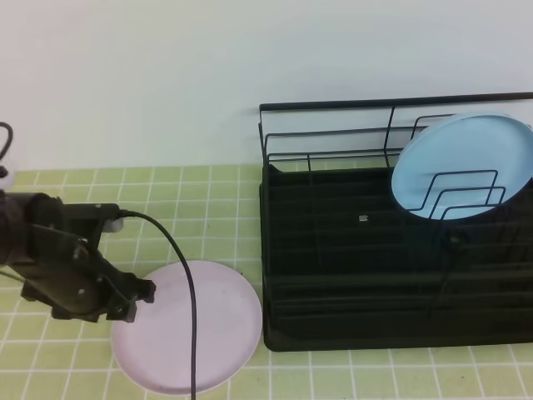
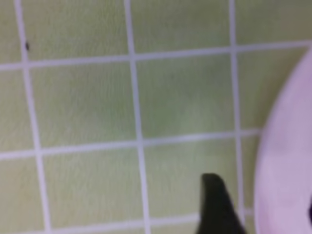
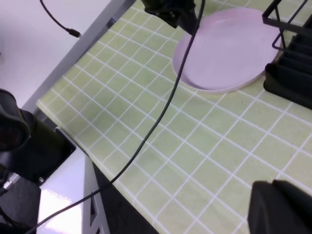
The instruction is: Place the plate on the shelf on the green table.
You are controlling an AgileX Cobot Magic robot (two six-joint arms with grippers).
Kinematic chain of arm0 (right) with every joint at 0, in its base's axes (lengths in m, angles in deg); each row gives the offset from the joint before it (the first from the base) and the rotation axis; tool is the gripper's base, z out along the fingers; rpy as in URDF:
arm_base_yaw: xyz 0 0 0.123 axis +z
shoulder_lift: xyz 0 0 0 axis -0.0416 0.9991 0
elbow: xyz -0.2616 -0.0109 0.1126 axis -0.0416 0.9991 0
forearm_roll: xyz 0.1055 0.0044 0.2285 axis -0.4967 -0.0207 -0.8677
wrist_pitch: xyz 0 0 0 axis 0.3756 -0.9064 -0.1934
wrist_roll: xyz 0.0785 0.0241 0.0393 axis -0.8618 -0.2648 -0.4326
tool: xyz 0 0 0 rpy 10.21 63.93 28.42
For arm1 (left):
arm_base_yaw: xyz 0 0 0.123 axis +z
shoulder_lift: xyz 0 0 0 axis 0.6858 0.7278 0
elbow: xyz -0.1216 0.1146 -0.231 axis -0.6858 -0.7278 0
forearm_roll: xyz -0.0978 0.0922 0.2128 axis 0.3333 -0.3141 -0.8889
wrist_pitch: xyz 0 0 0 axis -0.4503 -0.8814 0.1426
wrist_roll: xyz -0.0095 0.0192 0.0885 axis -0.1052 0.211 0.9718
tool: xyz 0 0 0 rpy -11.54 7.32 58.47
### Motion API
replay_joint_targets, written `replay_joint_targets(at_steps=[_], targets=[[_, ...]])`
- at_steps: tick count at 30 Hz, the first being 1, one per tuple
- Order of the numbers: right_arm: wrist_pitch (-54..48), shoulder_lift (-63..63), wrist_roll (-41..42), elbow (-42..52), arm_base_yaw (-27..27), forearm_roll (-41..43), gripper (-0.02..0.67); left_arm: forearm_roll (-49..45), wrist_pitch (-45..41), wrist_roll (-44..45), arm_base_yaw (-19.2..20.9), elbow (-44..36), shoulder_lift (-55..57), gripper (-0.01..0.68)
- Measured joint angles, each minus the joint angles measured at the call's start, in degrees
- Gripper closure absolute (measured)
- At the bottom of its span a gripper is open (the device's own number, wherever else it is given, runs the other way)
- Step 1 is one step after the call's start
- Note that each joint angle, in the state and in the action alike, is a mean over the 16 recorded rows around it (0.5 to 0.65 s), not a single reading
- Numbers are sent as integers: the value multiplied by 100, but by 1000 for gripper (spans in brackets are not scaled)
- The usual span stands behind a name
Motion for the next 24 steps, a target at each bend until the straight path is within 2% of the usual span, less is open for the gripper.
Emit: replay_joint_targets(at_steps=[13, 24], targets=[[10, 0, 0, 0, 0, -10, 652, 316, 394, 247, 0, 0, 601, 523], [2, 0, 0, 0, 0, -10, 652, 43, 279, 286, 0, 0, 453, 663]])
